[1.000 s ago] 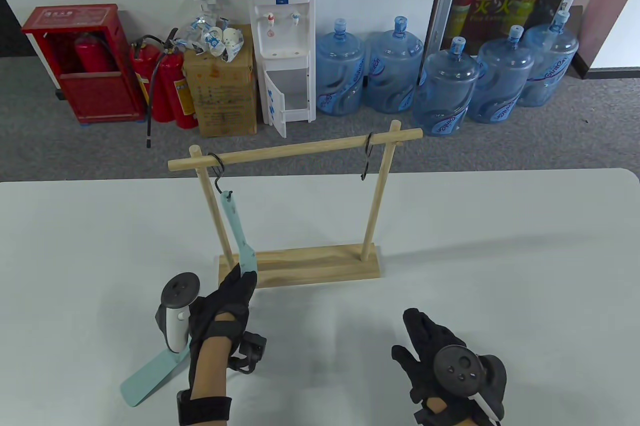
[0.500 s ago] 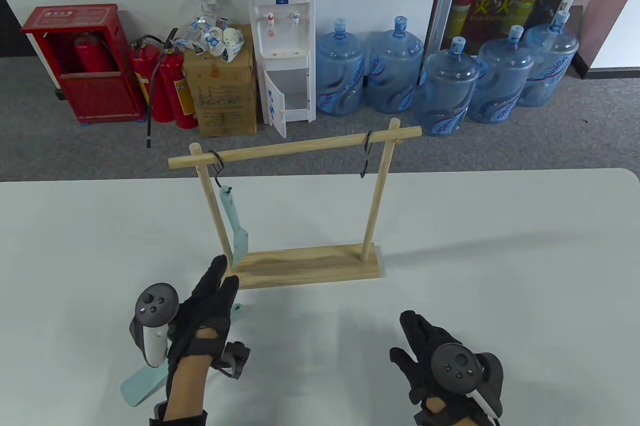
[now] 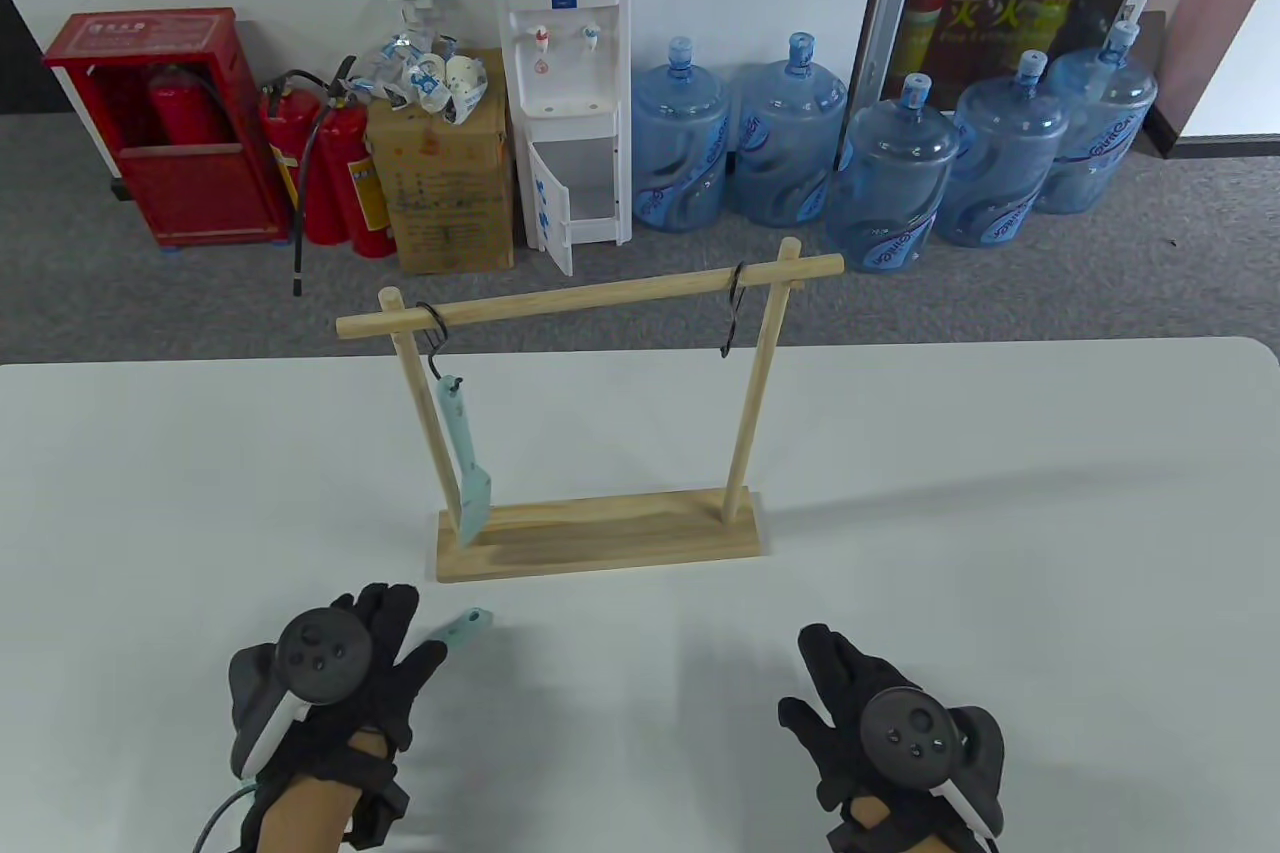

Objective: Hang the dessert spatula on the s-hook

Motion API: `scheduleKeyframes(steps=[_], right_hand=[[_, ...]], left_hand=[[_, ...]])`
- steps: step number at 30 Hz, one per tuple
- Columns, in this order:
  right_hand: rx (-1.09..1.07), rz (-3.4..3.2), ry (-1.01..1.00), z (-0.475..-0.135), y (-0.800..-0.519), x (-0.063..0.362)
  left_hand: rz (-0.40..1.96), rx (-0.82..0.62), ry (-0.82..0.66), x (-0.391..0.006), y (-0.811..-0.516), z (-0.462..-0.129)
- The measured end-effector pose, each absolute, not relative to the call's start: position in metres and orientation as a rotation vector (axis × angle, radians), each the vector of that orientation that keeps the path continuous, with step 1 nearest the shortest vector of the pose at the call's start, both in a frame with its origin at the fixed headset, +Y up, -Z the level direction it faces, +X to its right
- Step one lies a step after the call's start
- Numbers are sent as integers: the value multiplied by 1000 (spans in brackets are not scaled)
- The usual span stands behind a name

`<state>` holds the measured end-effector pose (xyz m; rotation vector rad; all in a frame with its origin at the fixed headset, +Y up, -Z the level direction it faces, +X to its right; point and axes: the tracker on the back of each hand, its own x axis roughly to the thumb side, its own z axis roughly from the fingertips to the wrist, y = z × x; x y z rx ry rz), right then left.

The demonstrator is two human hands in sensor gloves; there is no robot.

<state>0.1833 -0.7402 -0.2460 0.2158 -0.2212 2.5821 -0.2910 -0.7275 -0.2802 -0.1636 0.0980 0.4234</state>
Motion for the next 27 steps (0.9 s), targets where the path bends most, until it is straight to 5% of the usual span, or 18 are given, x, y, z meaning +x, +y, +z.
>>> scheduleKeyframes(steps=[10,27], right_hand=[[212,2588,-203,-246,-741,182],[212,2595,-175,-247,-743,181]], left_hand=[[265,-430,250,-312,-764,-279],[39,-310,214,-295,-761,-288]])
